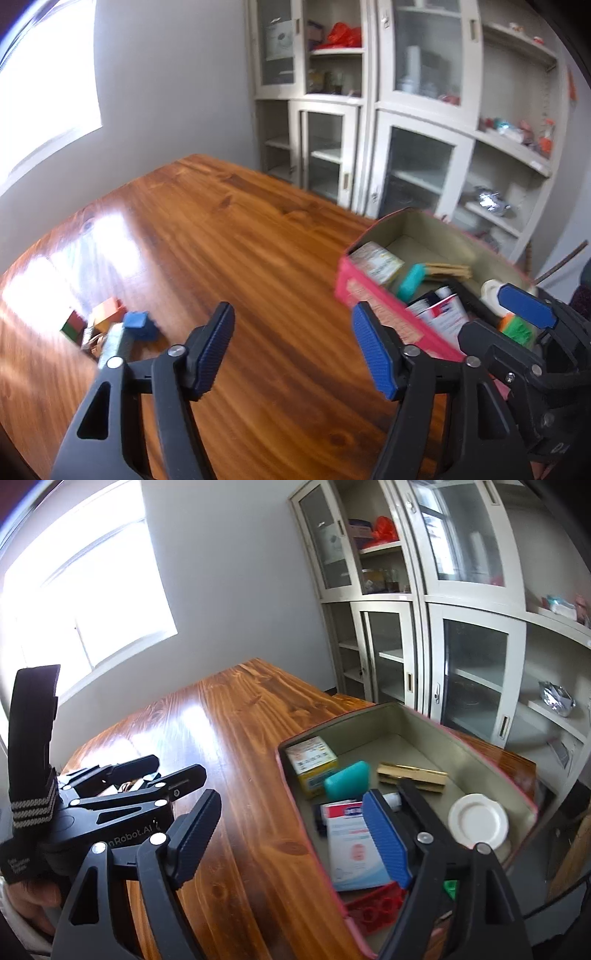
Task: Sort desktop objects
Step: 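Move both tools back over the objects on the table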
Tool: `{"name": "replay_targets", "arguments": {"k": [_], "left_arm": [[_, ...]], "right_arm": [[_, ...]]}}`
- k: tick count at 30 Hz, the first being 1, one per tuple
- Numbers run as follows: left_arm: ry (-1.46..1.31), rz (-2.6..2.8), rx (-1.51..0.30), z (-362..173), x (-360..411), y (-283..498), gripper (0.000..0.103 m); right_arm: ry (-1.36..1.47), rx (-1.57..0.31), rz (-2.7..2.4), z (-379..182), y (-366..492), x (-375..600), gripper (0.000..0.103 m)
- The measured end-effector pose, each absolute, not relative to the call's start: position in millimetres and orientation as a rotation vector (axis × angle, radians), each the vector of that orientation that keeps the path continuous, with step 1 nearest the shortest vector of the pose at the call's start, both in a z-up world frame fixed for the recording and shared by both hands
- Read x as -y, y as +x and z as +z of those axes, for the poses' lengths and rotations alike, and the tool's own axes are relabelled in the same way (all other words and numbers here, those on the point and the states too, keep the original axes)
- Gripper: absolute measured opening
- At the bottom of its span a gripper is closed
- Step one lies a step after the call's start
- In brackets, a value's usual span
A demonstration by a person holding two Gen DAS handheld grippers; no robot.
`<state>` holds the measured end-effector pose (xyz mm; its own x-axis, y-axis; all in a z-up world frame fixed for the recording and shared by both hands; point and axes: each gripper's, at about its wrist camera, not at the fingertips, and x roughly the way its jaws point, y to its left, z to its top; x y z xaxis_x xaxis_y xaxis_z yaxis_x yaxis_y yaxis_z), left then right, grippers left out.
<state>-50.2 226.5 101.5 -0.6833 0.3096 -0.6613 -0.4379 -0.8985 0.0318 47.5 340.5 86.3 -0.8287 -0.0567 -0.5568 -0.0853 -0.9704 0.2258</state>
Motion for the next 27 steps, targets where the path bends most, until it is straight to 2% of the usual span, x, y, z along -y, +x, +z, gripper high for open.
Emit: {"name": "replay_targets", "arguments": {"k": [3,6,27], "left_arm": [[-0.934,2.563,-0.210,106,-210,-52,0.071],[-0.943,2.579,-0.201,106,-199,-55,0.071],[-1.005,2.857,-0.052,112,-58,-89,0.071]], "right_arm": [[-0.993,-0.409,2.987,86,37,-330,0.082],[-0.956,-0.310,3.005,89,40,-314,0.082],[-1.128,-0.209,3.128,77,13,-240,0.082]]}}
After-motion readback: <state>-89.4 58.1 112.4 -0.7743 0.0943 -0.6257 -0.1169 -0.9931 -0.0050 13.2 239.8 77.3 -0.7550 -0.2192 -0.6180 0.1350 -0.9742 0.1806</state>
